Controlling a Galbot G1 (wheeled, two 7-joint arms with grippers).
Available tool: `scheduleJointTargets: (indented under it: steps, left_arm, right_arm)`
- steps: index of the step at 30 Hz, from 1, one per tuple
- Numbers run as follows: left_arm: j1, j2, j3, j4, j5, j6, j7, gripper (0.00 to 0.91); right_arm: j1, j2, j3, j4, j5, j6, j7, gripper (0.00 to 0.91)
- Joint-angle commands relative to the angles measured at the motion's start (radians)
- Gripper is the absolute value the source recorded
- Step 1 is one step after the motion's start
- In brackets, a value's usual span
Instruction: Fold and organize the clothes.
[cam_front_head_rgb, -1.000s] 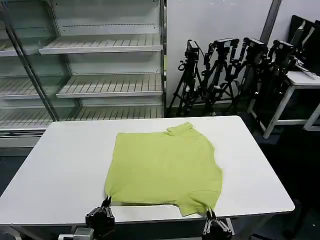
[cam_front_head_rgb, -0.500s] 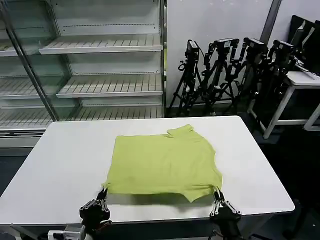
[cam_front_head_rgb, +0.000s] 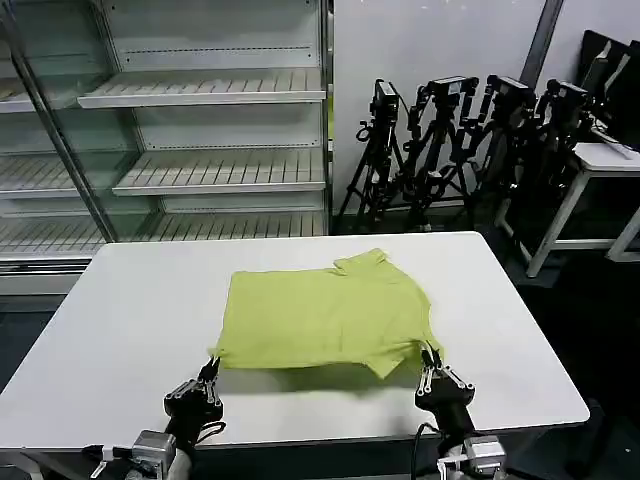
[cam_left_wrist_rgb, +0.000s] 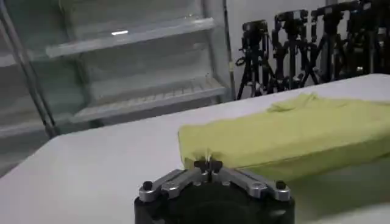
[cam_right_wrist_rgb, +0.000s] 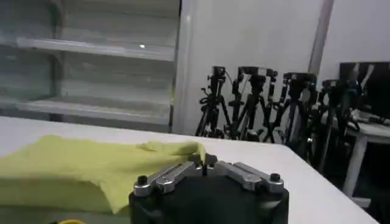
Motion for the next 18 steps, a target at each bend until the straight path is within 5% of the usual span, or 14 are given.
scheduleJointTargets:
  steps: [1, 18]
  left_arm:
    - [-0.065, 0.031, 0.000, 0.048, -0.003, -0.009, 0.002, 0.020]
    - [-0.217, 0.060, 0.066, 0.208, 0.072, 0.017, 0.006, 0.020]
  right_arm:
    - [0.157, -0.097, -0.002, -0.084, 0.041, -0.017, -0.011, 0.000]
    - [0.278, -0.110, -0.044, -0.232, 0.042, -0.040, -0.033, 0.000]
